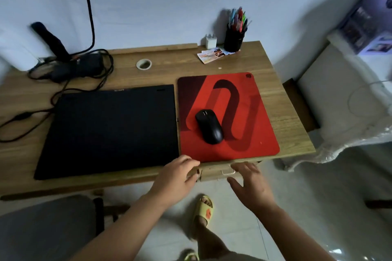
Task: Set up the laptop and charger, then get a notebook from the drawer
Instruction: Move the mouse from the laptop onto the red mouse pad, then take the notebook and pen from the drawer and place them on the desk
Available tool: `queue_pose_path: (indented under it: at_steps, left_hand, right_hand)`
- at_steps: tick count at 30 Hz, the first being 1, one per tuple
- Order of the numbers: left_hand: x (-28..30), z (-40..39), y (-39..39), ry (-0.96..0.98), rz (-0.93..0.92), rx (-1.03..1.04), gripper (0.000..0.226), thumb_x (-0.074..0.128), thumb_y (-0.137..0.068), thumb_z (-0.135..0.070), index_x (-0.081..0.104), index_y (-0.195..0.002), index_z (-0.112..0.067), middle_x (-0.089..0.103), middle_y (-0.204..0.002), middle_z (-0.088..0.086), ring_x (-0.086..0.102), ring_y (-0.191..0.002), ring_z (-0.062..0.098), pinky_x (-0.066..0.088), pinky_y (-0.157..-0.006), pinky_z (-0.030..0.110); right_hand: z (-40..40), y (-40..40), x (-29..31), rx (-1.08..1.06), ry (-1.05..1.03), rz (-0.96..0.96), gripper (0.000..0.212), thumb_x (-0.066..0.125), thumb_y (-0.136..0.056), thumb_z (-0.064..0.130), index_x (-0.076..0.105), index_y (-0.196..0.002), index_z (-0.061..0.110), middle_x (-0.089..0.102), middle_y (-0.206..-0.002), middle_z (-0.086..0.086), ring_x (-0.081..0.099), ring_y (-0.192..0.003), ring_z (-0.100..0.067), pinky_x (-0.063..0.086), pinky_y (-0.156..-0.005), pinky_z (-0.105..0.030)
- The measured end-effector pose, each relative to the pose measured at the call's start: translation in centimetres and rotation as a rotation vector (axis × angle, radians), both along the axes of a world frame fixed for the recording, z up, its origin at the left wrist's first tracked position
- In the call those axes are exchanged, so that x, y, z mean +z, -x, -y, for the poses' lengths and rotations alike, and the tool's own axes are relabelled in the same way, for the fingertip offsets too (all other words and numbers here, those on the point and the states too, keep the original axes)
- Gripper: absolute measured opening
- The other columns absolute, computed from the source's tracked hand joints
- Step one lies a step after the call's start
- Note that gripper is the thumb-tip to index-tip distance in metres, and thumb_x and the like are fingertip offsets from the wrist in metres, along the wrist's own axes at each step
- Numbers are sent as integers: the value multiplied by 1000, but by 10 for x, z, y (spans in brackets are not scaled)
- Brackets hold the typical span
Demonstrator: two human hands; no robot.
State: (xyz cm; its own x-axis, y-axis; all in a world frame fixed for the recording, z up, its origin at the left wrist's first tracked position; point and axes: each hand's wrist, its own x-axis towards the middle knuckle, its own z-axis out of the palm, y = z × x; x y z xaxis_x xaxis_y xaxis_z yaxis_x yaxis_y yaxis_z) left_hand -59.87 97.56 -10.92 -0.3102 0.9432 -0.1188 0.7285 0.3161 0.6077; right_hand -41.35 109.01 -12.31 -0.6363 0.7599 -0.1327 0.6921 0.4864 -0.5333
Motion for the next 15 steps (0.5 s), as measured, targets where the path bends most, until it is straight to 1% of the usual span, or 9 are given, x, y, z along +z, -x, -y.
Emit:
queue_pose_path:
  at_steps: [4, 7, 11, 14, 15]
  left_hand:
    - [-25, 47, -32, 118, 30, 25, 38, 54, -88, -31, 50, -126, -26, 55, -127, -6, 54, -108, 11, 40, -84, 21]
    - [-41, 73, -54, 218, 64, 19, 38, 52, -89, -32, 49, -126, -26, 55, -127, -5, 56, -106, 12, 44, -85, 23]
    - [-66, 89, -69, 301, 48, -69, 38, 49, -90, -34, 49, -126, -27, 55, -126, -4, 55, -108, 14, 43, -86, 26]
    - [-93, 93, -73, 370, -28, -178, 40, 46, -90, -36, 46, -129, -25, 52, -129, -4, 51, -114, 15, 40, -89, 27]
    - [-106, 95, -75, 388, -33, -185, 41, 45, -90, -36, 46, -130, -26, 51, -130, -5, 50, -114, 15, 39, -89, 27]
  right_hand:
    - [48, -38, -11, 25, 62, 71, 33, 63, -82, 25, 62, -112, 13, 68, -107, -6, 58, -100, -21, 45, -84, -31]
    - [71, -65, -21, 8, 105, 126, 32, 61, -82, 27, 62, -112, 15, 68, -107, -3, 59, -100, -19, 45, -82, -28]
    - [79, -85, -43, -37, 155, 141, 29, 64, -80, 24, 64, -108, 15, 69, -100, -4, 59, -96, -21, 45, -78, -28]
    - [72, -91, -75, -38, 175, 160, 30, 64, -81, 23, 63, -109, 14, 69, -100, -5, 59, -98, -22, 44, -82, -29]
    - [68, -93, -89, -38, 185, 161, 30, 63, -81, 24, 62, -110, 15, 69, -100, -5, 58, -99, -22, 44, -83, -30]
